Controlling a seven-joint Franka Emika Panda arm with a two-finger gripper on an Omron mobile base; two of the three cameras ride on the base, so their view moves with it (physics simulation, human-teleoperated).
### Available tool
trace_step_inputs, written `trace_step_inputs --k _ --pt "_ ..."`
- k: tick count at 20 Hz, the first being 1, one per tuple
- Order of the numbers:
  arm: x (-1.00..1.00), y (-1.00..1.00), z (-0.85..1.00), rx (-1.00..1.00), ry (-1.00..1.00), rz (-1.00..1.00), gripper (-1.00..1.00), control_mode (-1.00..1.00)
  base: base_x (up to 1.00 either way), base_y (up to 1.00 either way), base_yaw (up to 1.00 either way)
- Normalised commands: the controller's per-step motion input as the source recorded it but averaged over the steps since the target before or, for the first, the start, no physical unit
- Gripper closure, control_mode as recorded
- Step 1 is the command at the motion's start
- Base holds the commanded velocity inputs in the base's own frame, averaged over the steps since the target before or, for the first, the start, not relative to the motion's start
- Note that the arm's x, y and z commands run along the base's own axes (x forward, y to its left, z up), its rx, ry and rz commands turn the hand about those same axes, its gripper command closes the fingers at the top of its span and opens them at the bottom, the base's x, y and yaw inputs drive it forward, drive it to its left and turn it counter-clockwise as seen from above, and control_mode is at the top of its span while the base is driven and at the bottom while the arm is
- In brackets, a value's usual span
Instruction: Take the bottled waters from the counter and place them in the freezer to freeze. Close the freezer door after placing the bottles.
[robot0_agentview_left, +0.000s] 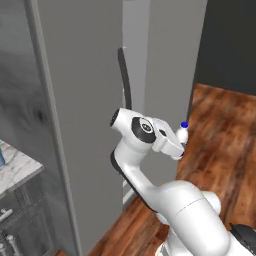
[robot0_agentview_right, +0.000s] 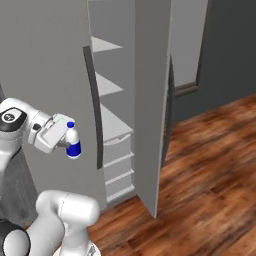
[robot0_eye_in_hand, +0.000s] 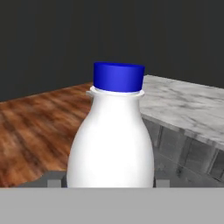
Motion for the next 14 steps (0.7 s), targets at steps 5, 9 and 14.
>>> trace_step_inputs --k 5,9,14 --pt "0.00 0.00 0.00 0.00 0.00 0.00 1.00 1.00 0.51 0.00 0.12" --pt "0.00 0.00 0.00 0.00 0.00 0.00 1.00 1.00 0.42 -0.12 0.23" --pt "0.00 0.00 0.00 0.00 0.00 0.00 1.00 1.00 0.55 -0.43 0.16"
